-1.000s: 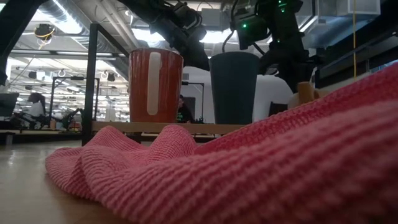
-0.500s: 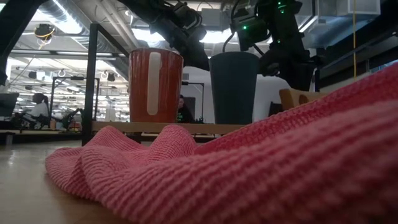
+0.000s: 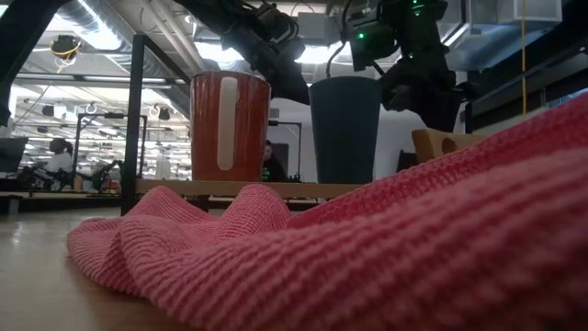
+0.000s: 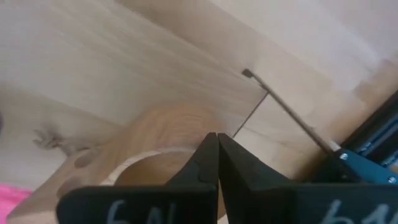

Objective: Stack small to large cups/mugs on shelf
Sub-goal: Put wooden mug on the shelf

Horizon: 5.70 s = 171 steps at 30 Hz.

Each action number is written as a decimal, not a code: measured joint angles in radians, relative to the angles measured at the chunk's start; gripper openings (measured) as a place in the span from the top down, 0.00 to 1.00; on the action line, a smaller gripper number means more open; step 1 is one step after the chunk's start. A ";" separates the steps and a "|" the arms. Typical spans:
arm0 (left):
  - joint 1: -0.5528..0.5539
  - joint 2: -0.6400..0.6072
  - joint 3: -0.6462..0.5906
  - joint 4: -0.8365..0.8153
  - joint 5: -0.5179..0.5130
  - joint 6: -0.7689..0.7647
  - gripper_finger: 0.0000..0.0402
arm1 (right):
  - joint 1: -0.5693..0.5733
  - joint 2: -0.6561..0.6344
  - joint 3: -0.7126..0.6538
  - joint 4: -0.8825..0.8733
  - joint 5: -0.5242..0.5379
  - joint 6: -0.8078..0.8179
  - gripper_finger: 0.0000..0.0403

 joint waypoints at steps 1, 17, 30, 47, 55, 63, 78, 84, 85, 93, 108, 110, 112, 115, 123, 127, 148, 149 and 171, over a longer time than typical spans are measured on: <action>0.000 0.000 0.000 0.000 0.000 0.000 0.79 | 0.000 0.000 0.000 0.007 -0.005 -0.005 0.99; 0.000 0.000 0.000 0.000 -0.003 0.000 0.79 | 0.027 -0.001 0.000 0.036 -0.095 -0.050 0.99; 0.000 0.000 0.000 0.000 -0.009 0.000 0.79 | 0.043 -0.002 0.001 0.125 -0.156 -0.067 0.98; 0.000 0.000 0.000 0.000 -0.009 -0.001 0.79 | 0.049 -0.002 0.001 0.224 -0.075 -0.053 0.98; 0.000 0.000 0.000 0.000 -0.009 -0.001 0.79 | 0.049 -0.017 0.001 0.161 0.034 0.016 0.98; 0.000 0.000 0.000 0.000 -0.009 0.000 0.79 | 0.062 -0.081 0.002 0.096 0.036 0.119 0.99; 0.000 0.000 0.000 0.000 -0.008 0.001 0.79 | 0.066 -0.078 0.002 0.011 0.026 0.215 0.99; 0.000 0.000 0.000 0.000 -0.008 0.001 0.79 | 0.066 -0.078 0.002 0.002 -0.018 0.218 0.99; 0.000 0.000 0.000 0.000 -0.008 0.002 0.79 | 0.066 -0.078 0.001 0.002 -0.041 0.218 0.99; 0.000 0.000 0.000 0.000 -0.008 0.001 0.79 | 0.112 -0.078 0.001 0.023 -0.180 0.211 0.99; 0.000 0.000 0.000 -0.001 -0.008 0.023 0.79 | 0.120 -0.038 0.000 0.097 -0.172 0.228 0.99; 0.000 0.000 0.000 -0.010 -0.008 0.023 0.79 | 0.120 -0.037 0.000 0.098 -0.171 0.227 0.99; 0.000 0.000 0.000 -0.014 -0.008 0.024 0.79 | 0.120 -0.037 0.000 0.098 -0.172 0.227 0.99; 0.000 0.000 0.000 -0.015 -0.008 0.025 0.79 | 0.120 -0.037 0.000 0.098 -0.175 0.225 0.99; 0.000 0.000 0.000 -0.015 -0.008 0.026 0.79 | 0.120 -0.037 0.000 0.123 -0.176 0.224 0.99; 0.000 0.000 0.000 -0.015 -0.008 0.026 0.79 | 0.120 -0.037 0.000 0.146 -0.176 0.224 0.99; 0.000 0.000 0.000 -0.016 -0.008 0.026 0.79 | 0.124 -0.037 -0.035 0.107 -0.184 0.232 0.99; 0.000 0.000 0.000 -0.016 -0.008 0.026 0.79 | 0.124 -0.038 -0.047 0.118 -0.191 0.232 0.99; 0.002 0.000 0.000 -0.015 -0.016 0.025 0.79 | 0.128 -0.038 -0.063 0.182 -0.198 0.182 0.99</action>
